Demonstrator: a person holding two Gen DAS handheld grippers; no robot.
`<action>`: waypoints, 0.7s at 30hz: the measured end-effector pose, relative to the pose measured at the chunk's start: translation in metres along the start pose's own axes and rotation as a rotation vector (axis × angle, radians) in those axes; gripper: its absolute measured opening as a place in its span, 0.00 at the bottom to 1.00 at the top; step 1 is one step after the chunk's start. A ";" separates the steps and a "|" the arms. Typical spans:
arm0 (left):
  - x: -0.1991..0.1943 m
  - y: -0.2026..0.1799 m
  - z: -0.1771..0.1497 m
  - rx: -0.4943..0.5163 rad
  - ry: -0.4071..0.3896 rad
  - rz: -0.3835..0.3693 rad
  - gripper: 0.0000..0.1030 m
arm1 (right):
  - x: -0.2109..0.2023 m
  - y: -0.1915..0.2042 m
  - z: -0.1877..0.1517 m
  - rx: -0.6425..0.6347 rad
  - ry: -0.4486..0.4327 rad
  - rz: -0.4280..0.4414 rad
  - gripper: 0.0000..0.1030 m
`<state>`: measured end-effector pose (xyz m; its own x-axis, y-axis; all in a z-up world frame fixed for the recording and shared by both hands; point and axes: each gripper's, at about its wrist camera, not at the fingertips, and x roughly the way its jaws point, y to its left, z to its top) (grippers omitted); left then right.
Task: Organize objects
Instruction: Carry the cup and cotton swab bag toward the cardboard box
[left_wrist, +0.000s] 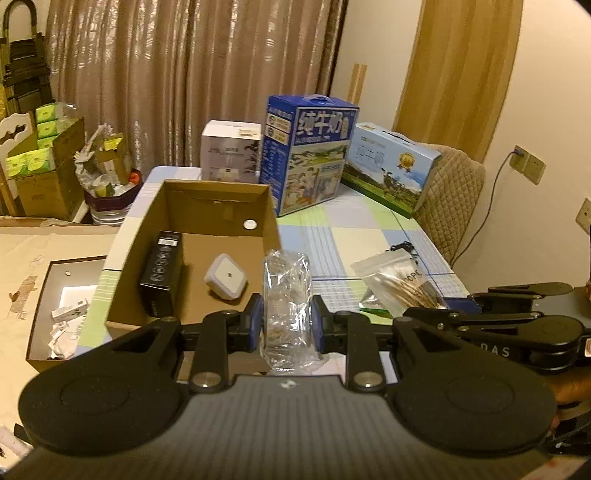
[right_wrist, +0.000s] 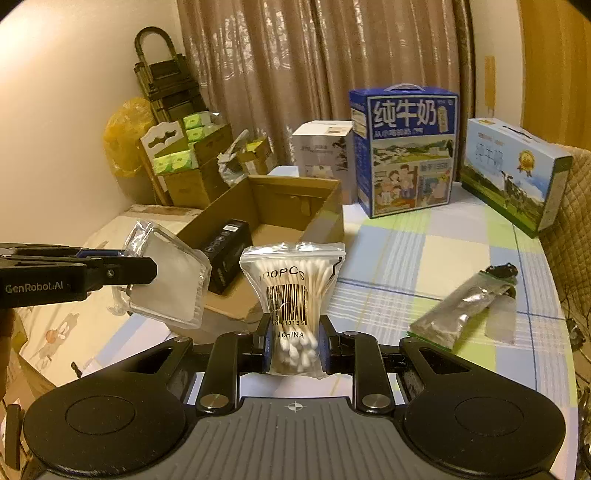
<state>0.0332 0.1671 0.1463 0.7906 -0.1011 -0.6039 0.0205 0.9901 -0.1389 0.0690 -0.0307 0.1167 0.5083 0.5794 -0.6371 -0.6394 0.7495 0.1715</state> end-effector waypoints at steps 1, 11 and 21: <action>-0.001 0.003 0.000 -0.001 -0.001 0.005 0.22 | 0.002 0.002 0.001 -0.003 0.001 0.002 0.20; -0.001 0.048 0.011 -0.012 -0.006 0.075 0.22 | 0.027 0.022 0.019 -0.040 0.007 0.026 0.20; 0.029 0.079 0.033 0.007 0.008 0.113 0.21 | 0.070 0.033 0.042 -0.036 0.019 0.056 0.20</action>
<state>0.0783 0.2452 0.1440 0.7835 0.0105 -0.6213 -0.0641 0.9959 -0.0641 0.1077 0.0482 0.1099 0.4605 0.6133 -0.6417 -0.6869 0.7041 0.1801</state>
